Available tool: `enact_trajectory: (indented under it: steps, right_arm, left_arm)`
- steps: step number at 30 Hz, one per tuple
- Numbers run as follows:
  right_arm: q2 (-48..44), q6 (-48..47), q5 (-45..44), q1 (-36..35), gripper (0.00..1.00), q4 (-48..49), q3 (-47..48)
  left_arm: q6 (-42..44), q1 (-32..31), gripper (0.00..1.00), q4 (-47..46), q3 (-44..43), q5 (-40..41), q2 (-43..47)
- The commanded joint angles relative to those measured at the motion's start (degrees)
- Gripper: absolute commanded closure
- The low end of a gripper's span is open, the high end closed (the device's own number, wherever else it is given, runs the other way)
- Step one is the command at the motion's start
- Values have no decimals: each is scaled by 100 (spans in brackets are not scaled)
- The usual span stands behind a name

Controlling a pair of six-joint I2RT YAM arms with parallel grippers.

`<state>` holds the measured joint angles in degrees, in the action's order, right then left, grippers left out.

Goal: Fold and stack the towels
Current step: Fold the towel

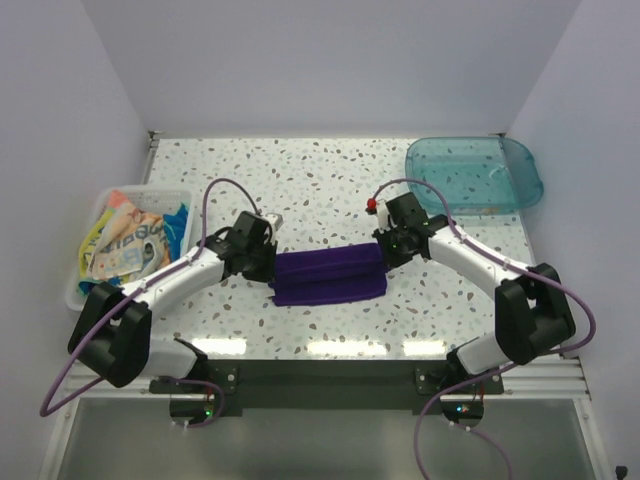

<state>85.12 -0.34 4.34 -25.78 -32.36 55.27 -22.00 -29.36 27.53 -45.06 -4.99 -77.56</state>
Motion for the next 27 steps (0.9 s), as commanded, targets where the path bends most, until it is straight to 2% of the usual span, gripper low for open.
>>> enact_trajectory:
  steps: [1, 6, 16, 27]
  right_arm:
    - [-250, -1, -188, 91, 100, 19, -77]
    - [-347, -1, -135, 73, 100, -60, -95]
    - [-453, 657, 348, 47, 100, -60, -279]
    - [-127, 1229, 252, 47, 100, 45, -631]
  left_arm:
    - [-138, 89, 100, 262, 76, 341, 145]
    - [-59, 98, 100, 622, -178, 797, 92]
    - [-217, 89, 99, 771, -144, 622, 4]
    - [-437, 71, 86, 482, 287, 219, -5]
